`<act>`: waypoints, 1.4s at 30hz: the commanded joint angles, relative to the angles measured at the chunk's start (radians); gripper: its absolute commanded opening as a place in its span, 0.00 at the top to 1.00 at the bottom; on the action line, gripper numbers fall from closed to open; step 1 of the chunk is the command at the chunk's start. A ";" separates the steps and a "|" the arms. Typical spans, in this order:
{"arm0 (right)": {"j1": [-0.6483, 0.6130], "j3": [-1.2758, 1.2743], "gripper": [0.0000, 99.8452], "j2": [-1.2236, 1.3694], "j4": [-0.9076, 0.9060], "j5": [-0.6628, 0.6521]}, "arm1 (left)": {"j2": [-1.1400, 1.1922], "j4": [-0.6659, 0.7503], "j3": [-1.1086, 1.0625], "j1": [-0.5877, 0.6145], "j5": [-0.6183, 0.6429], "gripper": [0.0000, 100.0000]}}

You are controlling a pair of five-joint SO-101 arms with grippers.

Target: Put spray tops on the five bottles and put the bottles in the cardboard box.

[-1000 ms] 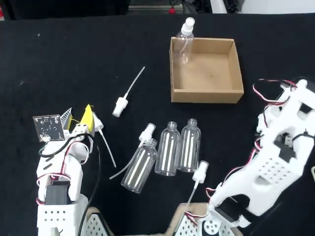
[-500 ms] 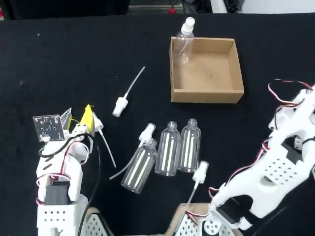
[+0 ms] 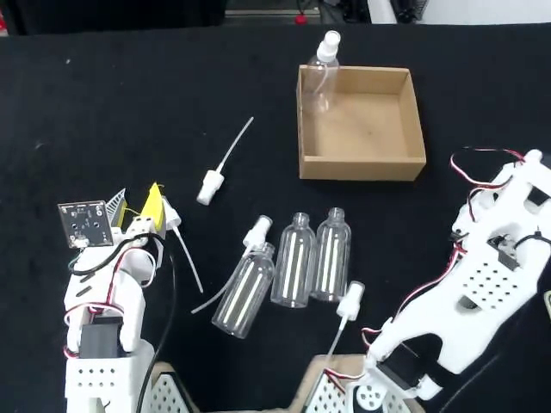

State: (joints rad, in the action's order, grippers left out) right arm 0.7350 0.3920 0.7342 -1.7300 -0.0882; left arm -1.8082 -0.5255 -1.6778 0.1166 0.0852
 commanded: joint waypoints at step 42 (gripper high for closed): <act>-0.238 -1.468 0.88 -1.426 1.143 -0.497 | 0.000 0.017 -0.022 0.004 -0.006 0.83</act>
State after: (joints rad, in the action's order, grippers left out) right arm 0.4849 -1.0012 -0.6191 -0.6759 -0.5930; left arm -1.8082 -0.5255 -1.6778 0.1166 0.0852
